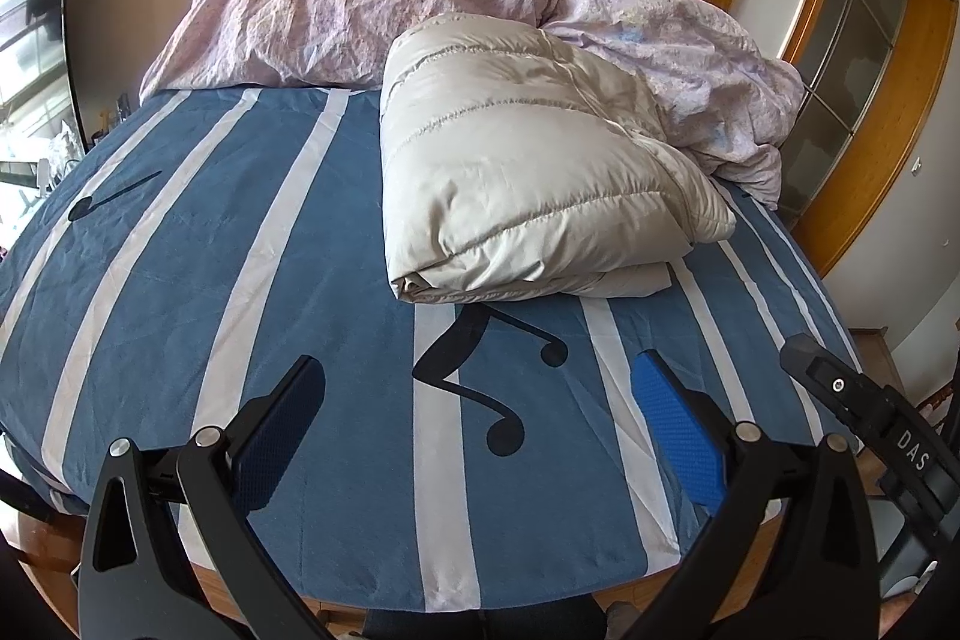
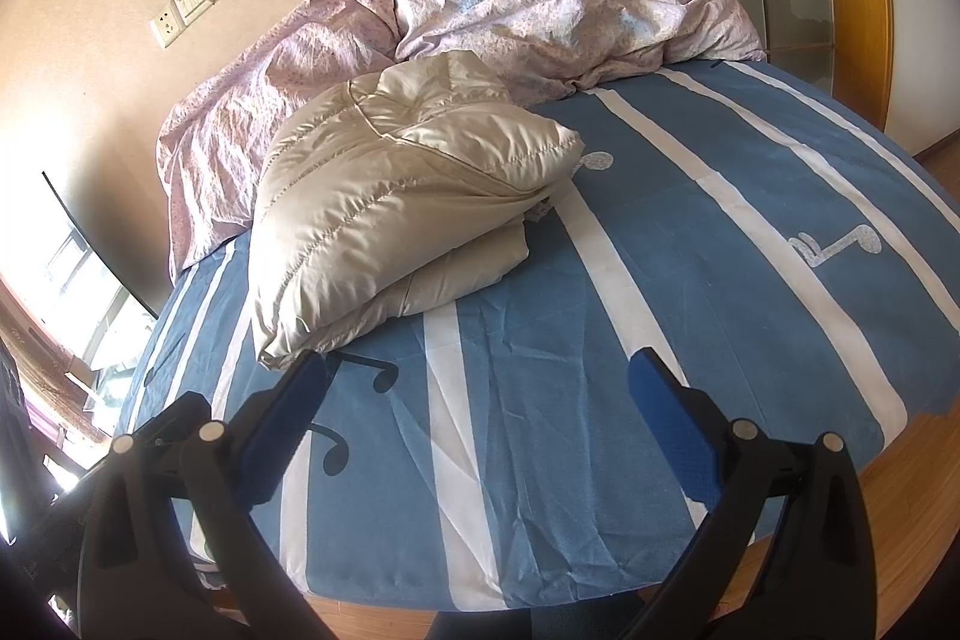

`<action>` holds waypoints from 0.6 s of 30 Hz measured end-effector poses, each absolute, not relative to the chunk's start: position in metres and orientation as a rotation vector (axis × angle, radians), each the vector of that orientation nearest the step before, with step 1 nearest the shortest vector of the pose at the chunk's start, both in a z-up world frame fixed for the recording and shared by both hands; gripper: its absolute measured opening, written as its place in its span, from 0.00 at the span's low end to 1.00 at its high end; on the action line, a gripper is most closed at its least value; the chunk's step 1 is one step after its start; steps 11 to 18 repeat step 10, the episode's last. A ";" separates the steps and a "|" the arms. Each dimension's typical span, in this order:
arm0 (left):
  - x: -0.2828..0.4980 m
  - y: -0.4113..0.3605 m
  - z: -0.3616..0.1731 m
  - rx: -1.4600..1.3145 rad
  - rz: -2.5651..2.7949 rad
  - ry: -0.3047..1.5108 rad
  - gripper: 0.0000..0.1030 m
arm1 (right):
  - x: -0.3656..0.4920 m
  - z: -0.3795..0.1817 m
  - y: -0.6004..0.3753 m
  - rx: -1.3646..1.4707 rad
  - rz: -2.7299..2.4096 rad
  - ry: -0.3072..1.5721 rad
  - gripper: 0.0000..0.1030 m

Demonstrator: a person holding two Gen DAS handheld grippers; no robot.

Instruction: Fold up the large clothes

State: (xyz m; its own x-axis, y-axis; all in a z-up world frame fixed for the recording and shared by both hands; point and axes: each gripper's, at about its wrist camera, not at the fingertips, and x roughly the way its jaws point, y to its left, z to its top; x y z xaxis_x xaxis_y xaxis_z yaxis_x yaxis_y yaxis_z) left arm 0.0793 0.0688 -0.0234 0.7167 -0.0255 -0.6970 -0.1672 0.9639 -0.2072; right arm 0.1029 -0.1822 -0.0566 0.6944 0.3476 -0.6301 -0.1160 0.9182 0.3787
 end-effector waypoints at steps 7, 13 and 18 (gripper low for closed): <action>0.081 0.066 -0.020 -0.251 0.082 0.769 0.99 | 0.103 -0.056 -0.182 0.324 0.265 0.765 0.97; 0.082 0.064 -0.020 -0.249 0.082 0.769 0.99 | 0.103 -0.056 -0.182 0.323 0.264 0.764 0.97; 0.082 0.064 -0.020 -0.249 0.082 0.769 0.99 | 0.103 -0.056 -0.182 0.323 0.264 0.764 0.97</action>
